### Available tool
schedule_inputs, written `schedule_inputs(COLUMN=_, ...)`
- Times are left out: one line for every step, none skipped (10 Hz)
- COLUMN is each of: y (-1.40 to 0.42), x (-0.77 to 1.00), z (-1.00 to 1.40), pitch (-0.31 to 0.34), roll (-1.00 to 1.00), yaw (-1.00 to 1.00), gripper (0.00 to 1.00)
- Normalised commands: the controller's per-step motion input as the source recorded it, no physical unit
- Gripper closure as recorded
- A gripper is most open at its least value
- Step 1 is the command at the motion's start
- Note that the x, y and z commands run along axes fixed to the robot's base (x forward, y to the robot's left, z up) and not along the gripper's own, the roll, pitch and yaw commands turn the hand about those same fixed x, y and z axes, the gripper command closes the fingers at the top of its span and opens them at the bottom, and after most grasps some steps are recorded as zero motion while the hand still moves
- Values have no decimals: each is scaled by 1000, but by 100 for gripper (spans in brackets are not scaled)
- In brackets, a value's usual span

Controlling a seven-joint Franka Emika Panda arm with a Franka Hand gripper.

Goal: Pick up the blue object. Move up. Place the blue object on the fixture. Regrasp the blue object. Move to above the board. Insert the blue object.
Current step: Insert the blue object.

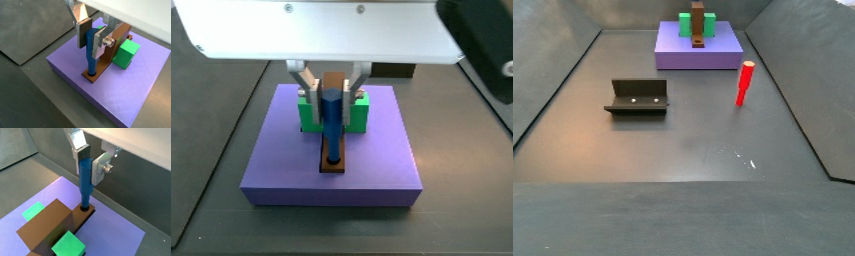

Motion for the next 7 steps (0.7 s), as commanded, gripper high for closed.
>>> schedule_inputs(y=0, x=34, z=-83, pitch=0, roll=63, yaw=0, gripper=100)
schedule_inputs(y=-31, x=160, z=-117, pitch=0, roll=53, yaw=0, gripper=100)
schedule_inputs(y=0, x=60, z=-131, pitch=0, roll=83, yaw=0, gripper=100)
schedule_inputs(y=0, x=51, z=-111, pitch=0, roll=76, yaw=0, gripper=100)
schedule_inputs(y=-43, x=71, z=-140, pitch=0, roll=63, yaw=0, gripper=100)
schedule_inputs(y=-83, x=0, z=-146, pitch=0, roll=71, yaw=0, gripper=100)
schedule_inputs(y=-200, x=0, z=-89, pitch=0, roll=57, yaw=0, gripper=100)
